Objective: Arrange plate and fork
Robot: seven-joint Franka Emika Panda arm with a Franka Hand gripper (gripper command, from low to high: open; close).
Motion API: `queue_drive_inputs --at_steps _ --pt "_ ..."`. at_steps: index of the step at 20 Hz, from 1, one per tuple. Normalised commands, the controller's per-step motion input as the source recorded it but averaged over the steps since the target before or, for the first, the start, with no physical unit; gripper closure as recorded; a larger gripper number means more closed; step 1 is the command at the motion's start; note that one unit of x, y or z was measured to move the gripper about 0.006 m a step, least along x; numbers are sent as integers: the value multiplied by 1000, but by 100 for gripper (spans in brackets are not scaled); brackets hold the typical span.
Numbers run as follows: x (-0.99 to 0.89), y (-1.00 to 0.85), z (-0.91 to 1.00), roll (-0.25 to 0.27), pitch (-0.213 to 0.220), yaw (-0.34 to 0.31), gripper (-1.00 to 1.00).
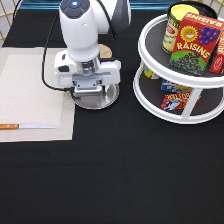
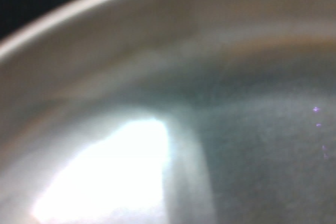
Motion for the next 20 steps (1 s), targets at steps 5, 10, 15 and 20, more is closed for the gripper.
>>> queue_drive_inputs --at_steps 5,10,15,20 --pt "113 -606 0 -1 120 -57 -100" --pt "200 -668 38 21 114 -14 -100" --pt "307 -782 10 30 123 -18 -100" --pt "390 -790 0 11 124 -29 -100"
